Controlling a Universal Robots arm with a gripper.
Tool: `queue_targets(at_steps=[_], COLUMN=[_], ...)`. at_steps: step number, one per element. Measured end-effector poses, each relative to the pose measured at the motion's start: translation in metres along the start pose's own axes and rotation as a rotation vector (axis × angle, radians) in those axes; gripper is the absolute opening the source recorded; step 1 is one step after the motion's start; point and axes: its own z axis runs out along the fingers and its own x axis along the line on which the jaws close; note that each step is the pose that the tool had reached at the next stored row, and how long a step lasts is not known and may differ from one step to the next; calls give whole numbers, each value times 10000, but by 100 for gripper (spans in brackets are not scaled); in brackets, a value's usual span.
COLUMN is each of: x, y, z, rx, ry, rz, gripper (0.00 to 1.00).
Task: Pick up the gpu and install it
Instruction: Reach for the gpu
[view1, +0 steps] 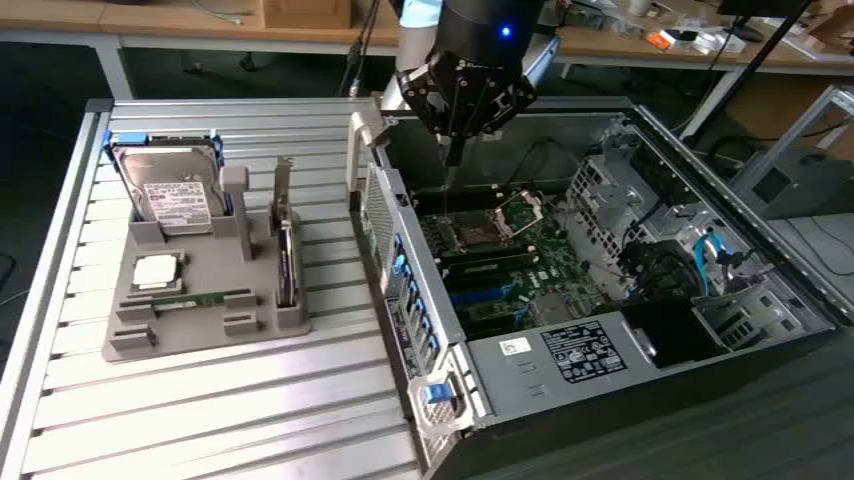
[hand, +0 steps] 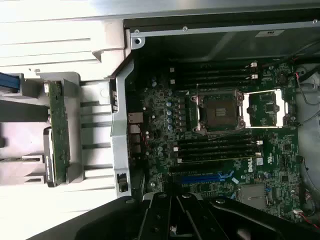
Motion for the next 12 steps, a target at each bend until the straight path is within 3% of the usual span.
queue_targets(at_steps=[12], x=[59], y=[-4], z=[-2], rx=[0], ry=[0], rz=[0], gripper=[11])
